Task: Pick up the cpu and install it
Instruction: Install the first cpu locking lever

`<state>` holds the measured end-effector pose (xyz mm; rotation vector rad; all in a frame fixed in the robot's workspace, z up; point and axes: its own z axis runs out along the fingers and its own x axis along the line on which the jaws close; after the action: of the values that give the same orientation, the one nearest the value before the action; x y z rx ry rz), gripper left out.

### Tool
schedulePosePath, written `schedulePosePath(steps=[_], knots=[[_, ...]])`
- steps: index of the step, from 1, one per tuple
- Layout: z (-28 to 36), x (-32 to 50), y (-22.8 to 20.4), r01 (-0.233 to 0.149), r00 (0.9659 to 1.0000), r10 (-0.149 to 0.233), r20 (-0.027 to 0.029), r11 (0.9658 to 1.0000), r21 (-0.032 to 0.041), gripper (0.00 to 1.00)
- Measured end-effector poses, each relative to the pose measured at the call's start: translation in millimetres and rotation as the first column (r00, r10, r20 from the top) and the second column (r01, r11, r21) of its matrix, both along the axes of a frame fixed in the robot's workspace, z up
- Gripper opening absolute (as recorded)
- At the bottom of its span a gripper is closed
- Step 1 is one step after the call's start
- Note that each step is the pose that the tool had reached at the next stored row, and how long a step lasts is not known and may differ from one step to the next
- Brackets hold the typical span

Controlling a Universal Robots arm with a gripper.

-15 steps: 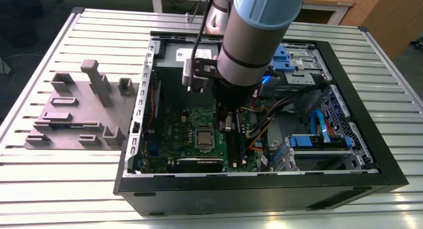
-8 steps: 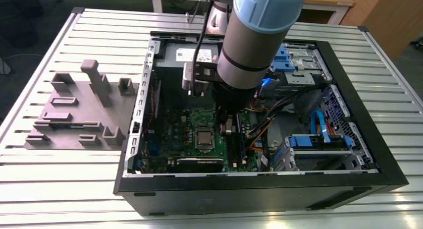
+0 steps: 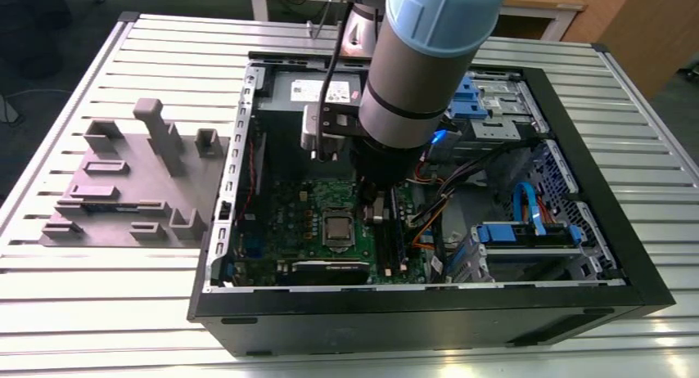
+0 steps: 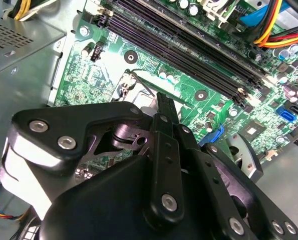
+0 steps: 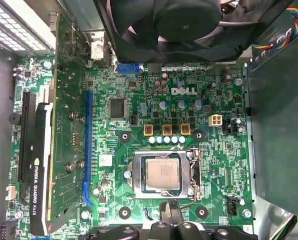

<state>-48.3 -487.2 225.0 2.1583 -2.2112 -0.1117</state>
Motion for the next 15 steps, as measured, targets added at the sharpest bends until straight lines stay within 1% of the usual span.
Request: schedulePosePath(steps=[15], knots=[[0.0, 0.0, 0.0, -0.003, 1.0, 0.003, 0.0, 1.0, 0.0001, 0.1]])
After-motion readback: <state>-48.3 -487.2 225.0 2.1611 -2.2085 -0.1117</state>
